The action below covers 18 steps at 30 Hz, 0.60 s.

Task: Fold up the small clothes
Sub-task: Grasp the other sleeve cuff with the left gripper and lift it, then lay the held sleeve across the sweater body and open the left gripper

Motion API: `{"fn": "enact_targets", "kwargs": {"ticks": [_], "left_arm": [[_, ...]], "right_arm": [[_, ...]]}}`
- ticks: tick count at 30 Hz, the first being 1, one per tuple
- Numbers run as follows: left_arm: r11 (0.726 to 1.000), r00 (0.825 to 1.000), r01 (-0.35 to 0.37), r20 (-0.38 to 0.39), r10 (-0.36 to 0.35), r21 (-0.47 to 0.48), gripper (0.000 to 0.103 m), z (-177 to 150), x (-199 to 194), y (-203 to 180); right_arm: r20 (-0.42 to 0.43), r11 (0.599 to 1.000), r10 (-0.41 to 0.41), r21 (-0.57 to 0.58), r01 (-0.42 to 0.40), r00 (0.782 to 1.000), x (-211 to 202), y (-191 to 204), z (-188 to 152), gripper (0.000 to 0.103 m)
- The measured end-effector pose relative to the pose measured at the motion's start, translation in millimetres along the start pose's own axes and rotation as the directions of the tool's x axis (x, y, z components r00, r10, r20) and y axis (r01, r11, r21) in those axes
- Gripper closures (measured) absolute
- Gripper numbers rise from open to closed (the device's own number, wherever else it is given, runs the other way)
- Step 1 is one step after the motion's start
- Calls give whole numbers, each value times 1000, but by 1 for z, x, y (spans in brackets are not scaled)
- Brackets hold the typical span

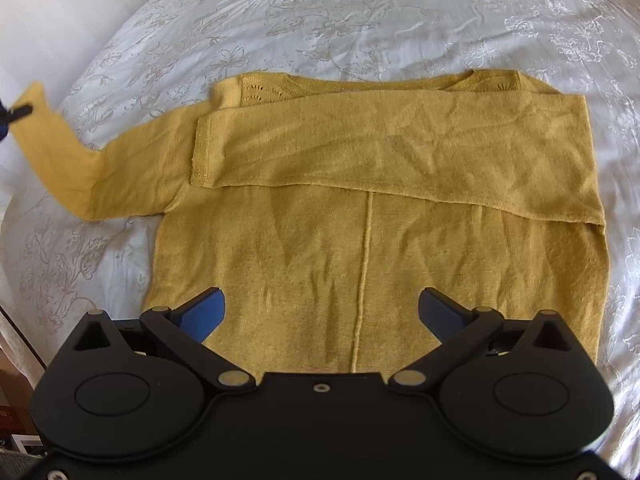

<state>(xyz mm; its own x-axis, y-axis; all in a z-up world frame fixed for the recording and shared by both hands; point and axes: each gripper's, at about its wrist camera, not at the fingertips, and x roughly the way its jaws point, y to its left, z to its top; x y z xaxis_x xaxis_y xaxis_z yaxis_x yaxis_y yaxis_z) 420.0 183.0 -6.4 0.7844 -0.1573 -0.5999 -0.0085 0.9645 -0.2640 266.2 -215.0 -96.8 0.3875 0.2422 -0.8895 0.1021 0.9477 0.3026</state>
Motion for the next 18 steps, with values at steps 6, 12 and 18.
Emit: {"fn": "enact_targets", "kwargs": {"ticks": [6,12,18], "left_arm": [[977,978,200,-69,-195,79,96,-32,16,-121],[940,942,306,-195,-275,149,92,-91,46,-206],[905,899,382,-302,-317,188,57,-126,56,-244]], "right_arm": [[44,999,14,47,-16,999,-13,-29,1,1],[71,994,6,107,-14,997,-23,-63,0,1],[66,990,0,143,-10,998,-23,-89,-5,1]]}}
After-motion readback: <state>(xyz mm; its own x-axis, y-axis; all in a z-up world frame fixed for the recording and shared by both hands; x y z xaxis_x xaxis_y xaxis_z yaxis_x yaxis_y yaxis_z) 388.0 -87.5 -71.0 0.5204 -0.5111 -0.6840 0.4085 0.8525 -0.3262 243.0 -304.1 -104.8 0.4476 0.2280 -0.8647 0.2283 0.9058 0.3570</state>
